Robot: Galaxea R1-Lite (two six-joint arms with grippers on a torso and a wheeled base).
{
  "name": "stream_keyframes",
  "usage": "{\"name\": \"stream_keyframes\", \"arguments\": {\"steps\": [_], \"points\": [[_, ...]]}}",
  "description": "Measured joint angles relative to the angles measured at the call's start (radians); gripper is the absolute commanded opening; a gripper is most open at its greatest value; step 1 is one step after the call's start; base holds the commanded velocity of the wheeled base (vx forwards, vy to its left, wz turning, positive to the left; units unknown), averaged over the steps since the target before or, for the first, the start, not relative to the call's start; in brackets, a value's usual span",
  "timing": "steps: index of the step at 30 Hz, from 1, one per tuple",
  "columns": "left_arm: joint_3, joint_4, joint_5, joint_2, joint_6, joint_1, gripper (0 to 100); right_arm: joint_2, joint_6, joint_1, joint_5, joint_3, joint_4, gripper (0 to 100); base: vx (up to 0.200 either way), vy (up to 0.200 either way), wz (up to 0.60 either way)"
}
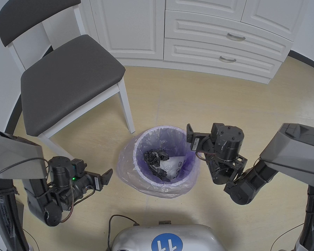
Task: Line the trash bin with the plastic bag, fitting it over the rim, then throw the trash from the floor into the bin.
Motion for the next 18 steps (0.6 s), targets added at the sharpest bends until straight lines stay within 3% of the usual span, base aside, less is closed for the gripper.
{"name": "stream_keyframes", "arguments": {"steps": [10, 18], "points": [[-0.398, 0.084, -0.007, 0.26, 0.046, 0.012, 100, -0.055, -0.013, -0.085, 0.007, 0.02, 0.06, 100, 0.0, 0.0, 0.0], [-0.659, 0.318, -0.013, 0.38, 0.064, 0.012, 100, -0.058, -0.016, -0.131, 0.01, 0.006, 0.071, 100, 0.0, 0.0, 0.0]]}}
